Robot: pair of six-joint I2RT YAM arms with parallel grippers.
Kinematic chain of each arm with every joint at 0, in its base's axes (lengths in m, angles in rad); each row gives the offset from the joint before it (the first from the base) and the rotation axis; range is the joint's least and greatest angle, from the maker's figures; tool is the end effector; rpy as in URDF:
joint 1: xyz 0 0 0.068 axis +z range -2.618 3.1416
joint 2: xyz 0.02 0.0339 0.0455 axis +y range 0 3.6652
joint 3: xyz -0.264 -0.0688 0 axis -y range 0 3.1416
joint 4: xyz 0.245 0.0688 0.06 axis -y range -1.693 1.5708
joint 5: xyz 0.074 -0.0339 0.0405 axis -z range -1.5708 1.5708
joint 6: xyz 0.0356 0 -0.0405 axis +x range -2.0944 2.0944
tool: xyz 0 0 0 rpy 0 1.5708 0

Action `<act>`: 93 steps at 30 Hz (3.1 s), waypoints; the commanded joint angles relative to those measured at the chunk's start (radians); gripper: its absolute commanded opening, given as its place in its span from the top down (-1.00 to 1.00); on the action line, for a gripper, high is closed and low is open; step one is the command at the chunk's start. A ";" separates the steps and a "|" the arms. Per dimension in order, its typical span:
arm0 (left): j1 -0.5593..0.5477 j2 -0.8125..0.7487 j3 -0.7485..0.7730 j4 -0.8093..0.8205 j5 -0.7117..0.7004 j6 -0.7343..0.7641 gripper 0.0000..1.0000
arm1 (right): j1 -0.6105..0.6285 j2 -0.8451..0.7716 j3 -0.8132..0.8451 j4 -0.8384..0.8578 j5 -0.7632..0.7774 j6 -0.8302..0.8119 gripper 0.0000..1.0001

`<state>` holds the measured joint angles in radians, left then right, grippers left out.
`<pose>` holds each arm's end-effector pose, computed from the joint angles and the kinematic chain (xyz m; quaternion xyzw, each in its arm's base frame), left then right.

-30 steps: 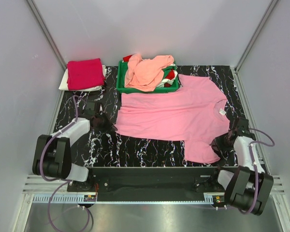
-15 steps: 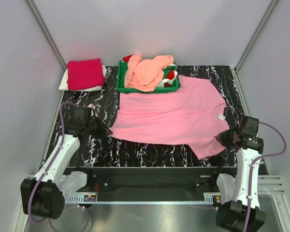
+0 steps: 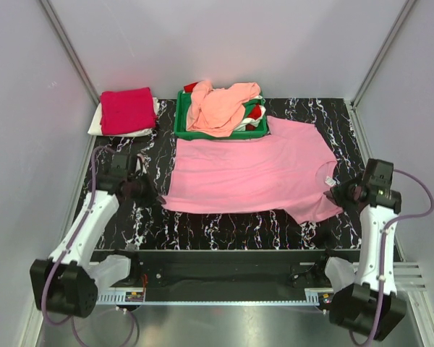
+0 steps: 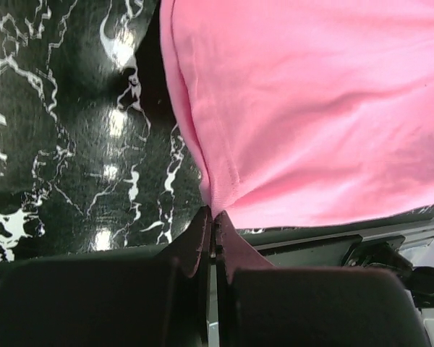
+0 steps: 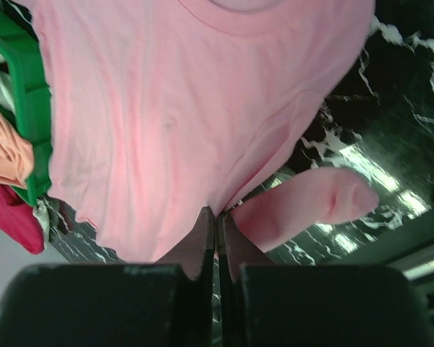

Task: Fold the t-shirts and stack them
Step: Fold the tshirt

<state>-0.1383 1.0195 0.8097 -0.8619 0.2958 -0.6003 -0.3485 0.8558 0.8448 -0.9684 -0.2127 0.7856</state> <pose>0.1824 -0.0359 0.2512 -0.1840 0.9413 -0.2213 0.1763 0.1466 -0.0453 0.2798 0.4848 0.8189 0.1620 0.2609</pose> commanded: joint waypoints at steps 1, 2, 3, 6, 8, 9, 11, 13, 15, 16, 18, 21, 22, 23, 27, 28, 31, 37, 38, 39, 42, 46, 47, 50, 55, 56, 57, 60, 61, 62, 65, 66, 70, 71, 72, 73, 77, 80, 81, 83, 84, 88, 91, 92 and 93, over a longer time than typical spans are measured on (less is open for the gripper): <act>0.003 0.100 0.112 0.044 0.012 0.037 1.00 | 0.003 0.093 0.086 0.131 -0.024 -0.002 1.00; 0.003 0.126 0.135 0.047 0.014 0.042 1.00 | 0.003 0.115 0.103 0.144 -0.025 0.003 1.00; 0.003 0.154 0.179 0.047 0.016 0.051 1.00 | 0.003 0.159 0.111 0.160 -0.028 0.003 1.00; 0.003 0.273 0.279 0.040 0.017 0.074 1.00 | 0.003 0.245 0.140 0.215 -0.031 0.006 1.00; 0.003 0.365 0.325 0.032 0.019 0.086 1.00 | 0.003 0.290 0.158 0.256 -0.040 0.003 1.00; 0.003 0.423 0.365 0.031 0.020 0.094 1.00 | 0.003 0.334 0.166 0.267 -0.047 0.003 1.00; 0.003 0.474 0.399 0.029 0.017 0.099 1.00 | 0.003 0.380 0.192 0.290 -0.057 -0.008 1.00; 0.003 0.540 0.431 0.032 0.013 0.102 1.00 | 0.003 0.437 0.211 0.307 -0.062 -0.011 1.00; 0.003 0.598 0.444 0.031 0.006 0.108 1.00 | 0.003 0.488 0.229 0.319 -0.068 -0.017 1.00; 0.003 0.614 0.447 0.032 0.006 0.108 1.00 | 0.003 0.502 0.235 0.333 -0.077 -0.017 1.00; 0.003 0.655 0.447 0.038 0.009 0.112 1.00 | 0.003 0.546 0.252 0.342 -0.088 -0.022 1.00; 0.005 0.706 0.457 0.052 0.003 0.112 1.00 | 0.003 0.601 0.272 0.358 -0.083 -0.023 1.00; 0.005 0.718 0.463 0.050 -0.003 0.109 1.00 | 0.003 0.617 0.277 0.367 -0.077 -0.023 1.00; 0.005 0.729 0.476 0.050 -0.013 0.108 1.00 | 0.003 0.633 0.284 0.372 -0.082 -0.023 1.00; 0.008 0.819 0.544 0.014 -0.052 0.114 1.00 | 0.003 0.767 0.329 0.401 -0.126 -0.019 0.81; 0.015 0.838 0.562 0.005 -0.061 0.119 1.00 | 0.003 0.794 0.344 0.402 -0.131 -0.026 0.70; 0.058 0.912 0.640 -0.034 -0.073 0.140 0.73 | 0.003 0.890 0.434 0.364 -0.126 -0.066 0.05; 0.077 0.868 0.683 -0.088 -0.132 0.175 -0.53 | 0.002 0.847 0.528 0.260 0.013 -0.131 -0.73; 0.077 0.838 0.665 -0.078 -0.135 0.174 -0.57 | 0.002 0.782 0.504 0.261 0.030 -0.131 -0.73; 0.075 0.773 0.636 -0.060 -0.138 0.171 -0.61 | 0.002 0.744 0.475 0.270 0.047 -0.131 -0.73; 0.072 0.632 0.511 0.004 -0.135 0.155 -0.66 | 0.002 0.617 0.321 0.296 0.033 -0.120 -0.71; 0.043 0.490 0.330 0.122 -0.081 0.122 -0.61 | 0.002 0.543 0.107 0.362 0.019 -0.106 -0.61; 0.036 0.475 0.304 0.141 -0.070 0.113 -0.60 | 0.002 0.546 0.085 0.376 0.024 -0.108 -0.56; 0.013 0.450 0.218 0.210 -0.044 0.103 -0.57 | 0.000 0.593 0.063 0.415 0.004 -0.112 -0.41; 0.006 0.459 0.135 0.281 -0.023 0.099 -0.50 | 0.000 0.658 0.094 0.454 0.024 -0.115 -0.28; 0.006 0.465 0.131 0.287 -0.017 0.102 -0.50 | 0.000 0.686 0.100 0.458 0.027 -0.117 -0.26; 0.006 0.471 0.131 0.294 -0.017 0.103 -0.50 | 0.000 0.698 0.103 0.464 0.026 -0.117 -0.23; 0.006 0.493 0.134 0.307 -0.006 0.106 -0.47 | 0.000 0.732 0.109 0.480 0.024 -0.118 -0.18; 0.006 0.502 0.146 0.310 -0.006 0.105 -0.44 | 0.000 0.738 0.108 0.481 0.024 -0.117 -0.17; 0.006 0.520 0.155 0.311 -0.003 0.105 -0.43 | 0.000 0.741 0.106 0.484 0.026 -0.117 -0.17; -0.001 0.553 0.187 0.310 -0.010 0.102 -0.39 | 0.000 0.743 0.097 0.494 0.032 -0.117 -0.16; -0.009 0.562 0.195 0.308 -0.020 0.100 -0.39 | 0.000 0.741 0.094 0.494 0.033 -0.118 -0.16; -0.027 0.605 0.236 0.313 -0.037 0.089 -0.31 | 0.000 0.743 0.088 0.504 0.030 -0.121 -0.15; -0.030 0.622 0.244 0.311 -0.056 0.088 -0.27 | 0.000 0.743 0.088 0.504 0.030 -0.121 -0.15; -0.033 0.631 0.264 0.313 -0.064 0.086 -0.23 | 0.000 0.743 0.085 0.508 0.024 -0.121 -0.14; -0.034 0.640 0.273 0.311 -0.081 0.086 -0.19 | 0.000 0.740 0.083 0.508 0.019 -0.123 -0.14; -0.034 0.691 0.324 0.301 -0.110 0.088 -0.05 | 0.000 0.729 0.080 0.508 0.016 -0.134 -0.11; -0.035 0.720 0.342 0.296 -0.116 0.089 0.07 | 0.000 0.732 0.079 0.505 0.022 -0.146 -0.11; -0.040 0.725 0.345 0.296 -0.115 0.088 0.09 | 0.000 0.732 0.076 0.507 0.024 -0.149 -0.11; -0.046 0.732 0.342 0.297 -0.125 0.086 0.11 | 0.000 0.736 0.073 0.513 0.016 -0.149 -0.10; -0.049 0.732 0.341 0.297 -0.130 0.086 0.11 | 0.000 0.739 0.068 0.516 0.015 -0.149 -0.10; -0.064 0.722 0.336 0.297 -0.150 0.085 0.13 | 0.000 0.747 0.066 0.527 0.013 -0.149 -0.09; -0.067 0.734 0.342 0.304 -0.133 0.082 0.58 | -0.001 0.756 0.065 0.528 0.013 -0.154 -0.09; -0.067 0.735 0.348 0.305 -0.127 0.082 0.82 | -0.001 0.756 0.065 0.530 0.013 -0.154 -0.08; -0.067 0.738 0.355 0.302 -0.124 0.080 0.98 | -0.004 0.758 0.063 0.530 0.012 -0.155 -0.08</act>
<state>-0.2031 1.7508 1.1233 -0.5816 0.1757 -0.5224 -0.3489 1.6058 0.9119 -0.4660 -0.2028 0.6491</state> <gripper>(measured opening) 0.064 0.544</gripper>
